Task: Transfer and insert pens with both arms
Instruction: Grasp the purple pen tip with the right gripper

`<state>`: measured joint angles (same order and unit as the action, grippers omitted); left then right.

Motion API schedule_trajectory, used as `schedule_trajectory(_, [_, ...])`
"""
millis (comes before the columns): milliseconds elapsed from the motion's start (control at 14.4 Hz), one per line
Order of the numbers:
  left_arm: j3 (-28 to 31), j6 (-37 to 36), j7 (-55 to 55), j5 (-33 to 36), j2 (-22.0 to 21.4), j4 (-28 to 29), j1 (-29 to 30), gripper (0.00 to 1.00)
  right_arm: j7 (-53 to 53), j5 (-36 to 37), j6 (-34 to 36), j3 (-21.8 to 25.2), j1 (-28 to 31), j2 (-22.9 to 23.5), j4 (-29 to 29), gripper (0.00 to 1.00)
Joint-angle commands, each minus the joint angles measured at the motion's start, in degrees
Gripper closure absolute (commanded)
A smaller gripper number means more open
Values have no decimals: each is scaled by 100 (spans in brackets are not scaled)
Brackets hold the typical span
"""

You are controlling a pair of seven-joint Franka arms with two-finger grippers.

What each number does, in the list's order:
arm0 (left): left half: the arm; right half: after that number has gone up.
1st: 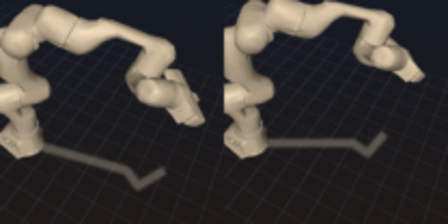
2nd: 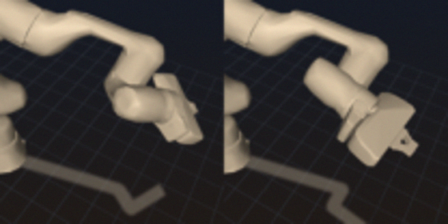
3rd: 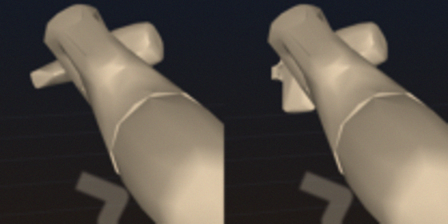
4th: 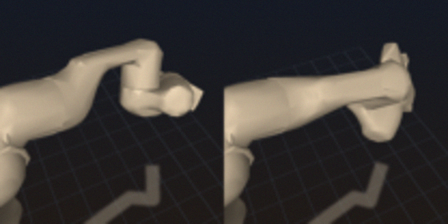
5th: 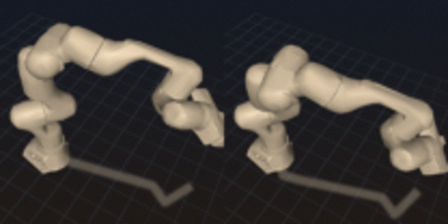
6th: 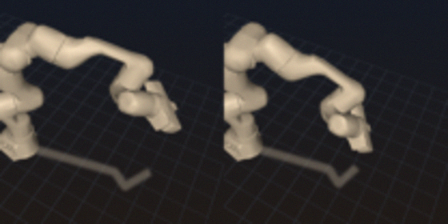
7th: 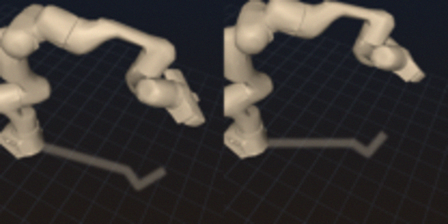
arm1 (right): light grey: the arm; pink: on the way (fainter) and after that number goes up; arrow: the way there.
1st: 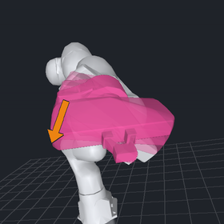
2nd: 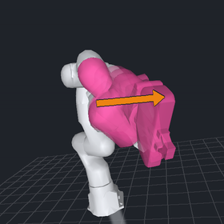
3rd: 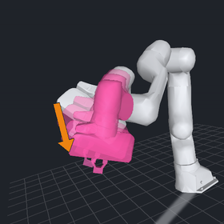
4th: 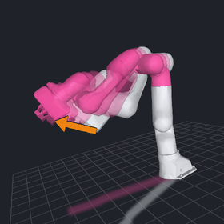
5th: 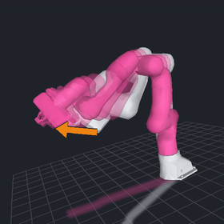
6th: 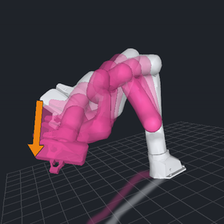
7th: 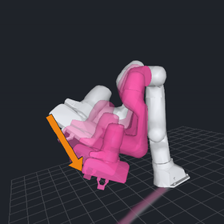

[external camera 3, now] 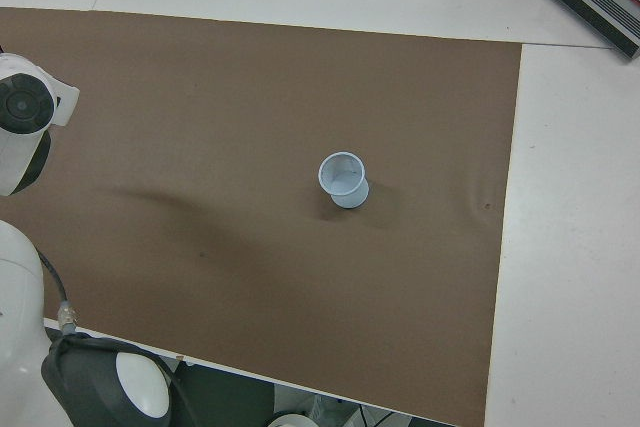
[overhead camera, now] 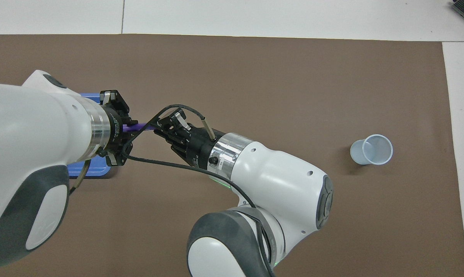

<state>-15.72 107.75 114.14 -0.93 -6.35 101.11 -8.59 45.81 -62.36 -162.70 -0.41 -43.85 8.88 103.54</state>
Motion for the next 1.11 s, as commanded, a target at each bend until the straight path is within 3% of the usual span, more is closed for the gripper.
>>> schedule_trajectory(0, [-19, -158, 20, 119, -95, -38, -55, 100, -151, -127, -95, -38, 25, 96, -71, 100])
schedule_trajectory(139, [-19, -158, 2, 119, -104, -38, -55, 97, -151, -136, -95, -38, 25, 96, -62, 100])
schedule_trajectory(416, [-28, -158, 2, 119, -104, -38, -55, 76, -160, -127, -95, -38, 34, 96, -62, 100])
schedule_trajectory(555, [-28, -158, 3, 119, -112, -38, -55, 71, -151, -136, -95, -38, 34, 96, -71, 100])
schedule_trajectory(1041, [-28, -158, -32, 111, -139, -38, -55, 62, -694, -39, 299, -29, 235, 53, -45, 100])
